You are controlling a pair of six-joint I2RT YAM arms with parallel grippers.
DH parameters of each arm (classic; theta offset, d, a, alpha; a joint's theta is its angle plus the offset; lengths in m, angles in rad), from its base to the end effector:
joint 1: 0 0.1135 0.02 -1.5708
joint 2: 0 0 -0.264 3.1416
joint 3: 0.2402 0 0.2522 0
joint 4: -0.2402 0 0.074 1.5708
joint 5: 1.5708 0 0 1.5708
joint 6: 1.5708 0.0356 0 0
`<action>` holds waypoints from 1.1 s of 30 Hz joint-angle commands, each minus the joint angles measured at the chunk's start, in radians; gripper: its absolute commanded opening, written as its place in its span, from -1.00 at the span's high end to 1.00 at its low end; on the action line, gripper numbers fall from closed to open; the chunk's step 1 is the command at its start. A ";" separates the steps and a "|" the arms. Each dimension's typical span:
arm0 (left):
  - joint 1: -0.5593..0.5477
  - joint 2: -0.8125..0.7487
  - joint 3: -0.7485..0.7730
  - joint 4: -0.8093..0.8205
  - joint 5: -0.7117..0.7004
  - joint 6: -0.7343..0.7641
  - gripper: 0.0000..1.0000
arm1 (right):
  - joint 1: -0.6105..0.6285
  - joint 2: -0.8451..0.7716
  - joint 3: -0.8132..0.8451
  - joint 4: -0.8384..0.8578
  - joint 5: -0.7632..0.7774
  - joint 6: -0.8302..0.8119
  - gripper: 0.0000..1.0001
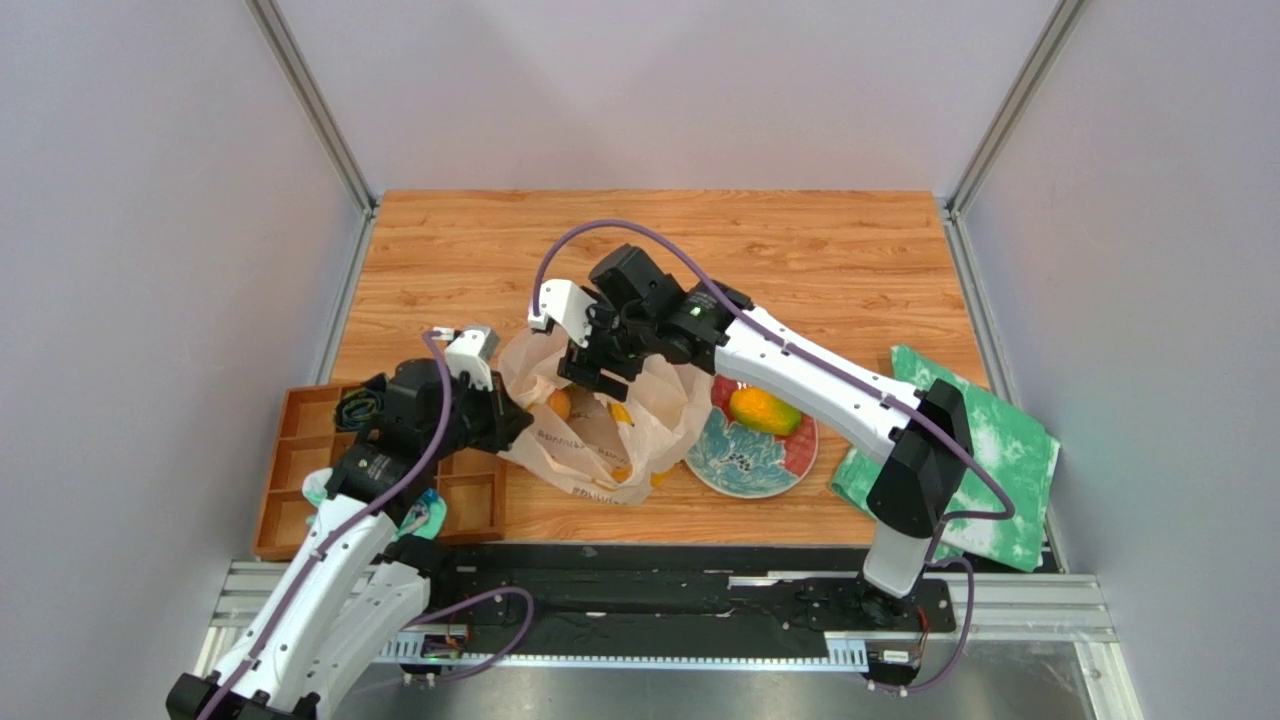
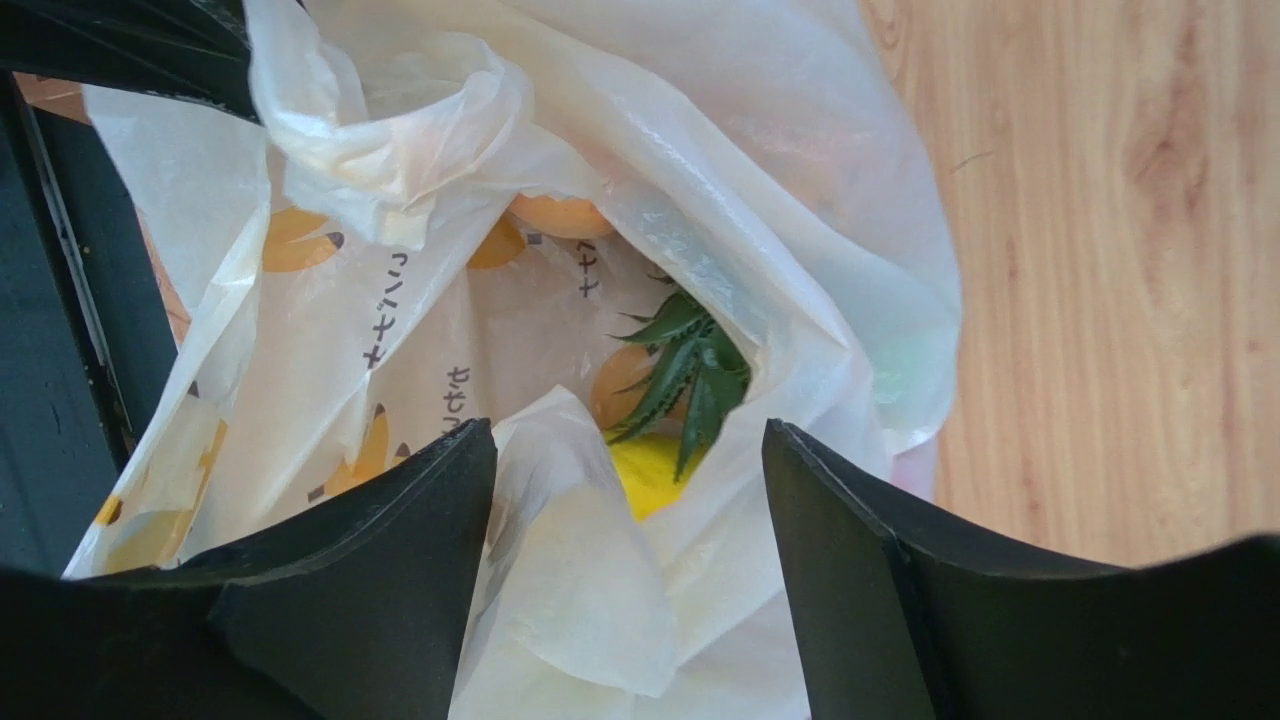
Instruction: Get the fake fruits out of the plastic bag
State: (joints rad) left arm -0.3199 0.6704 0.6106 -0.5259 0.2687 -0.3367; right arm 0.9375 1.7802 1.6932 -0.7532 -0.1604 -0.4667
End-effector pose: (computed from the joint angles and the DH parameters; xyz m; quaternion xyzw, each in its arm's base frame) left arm 0.1409 -0.0566 0.2629 0.0560 0.8737 -0.2628 0.4055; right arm 0.2303 0.3233 0.3289 -0.6231 0.6923 0.1558 0.3288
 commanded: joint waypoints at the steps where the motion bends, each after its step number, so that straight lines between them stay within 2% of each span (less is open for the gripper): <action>1: 0.016 -0.037 -0.005 0.073 -0.014 -0.047 1.00 | -0.035 -0.056 0.111 -0.104 -0.091 -0.093 -0.39; 5: 0.051 -0.028 -0.003 0.090 -0.013 -0.076 1.00 | -0.029 0.007 0.215 -0.118 -0.249 -0.056 -0.09; 10: 0.073 -0.018 0.005 0.095 0.043 -0.088 1.00 | 0.003 0.113 0.295 -0.222 -0.356 -0.062 0.24; 13: 0.074 -0.037 -0.006 0.092 0.056 -0.096 1.00 | 0.026 0.123 0.283 -0.212 -0.375 -0.082 0.28; 17: 0.082 -0.061 -0.009 0.086 0.052 -0.099 1.00 | 0.037 0.172 0.261 -0.218 -0.315 -0.124 0.40; 22: 0.094 -0.061 -0.012 0.092 0.067 -0.107 1.00 | 0.004 0.212 0.204 -0.219 -0.234 -0.156 0.42; 25: 0.094 -0.066 -0.009 0.096 0.096 -0.101 1.00 | -0.006 0.252 0.207 -0.225 -0.108 -0.168 0.46; 26: 0.094 -0.068 -0.009 0.098 0.107 -0.099 1.00 | -0.014 0.274 0.224 -0.235 -0.047 -0.164 0.53; 29: 0.096 -0.071 -0.017 0.104 0.107 -0.102 1.00 | -0.031 0.288 0.243 -0.241 -0.010 -0.155 0.55; 30: 0.096 -0.069 -0.018 0.109 0.109 -0.102 1.00 | -0.031 0.288 0.244 -0.239 -0.005 -0.158 0.53; 33: 0.096 -0.060 -0.020 0.113 0.128 -0.099 1.00 | -0.032 0.292 0.247 -0.222 0.036 -0.170 0.25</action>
State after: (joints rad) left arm -0.2317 0.6113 0.5957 -0.4587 0.3569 -0.4252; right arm 0.9073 2.0789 1.8969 -0.9920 -0.2169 -0.6067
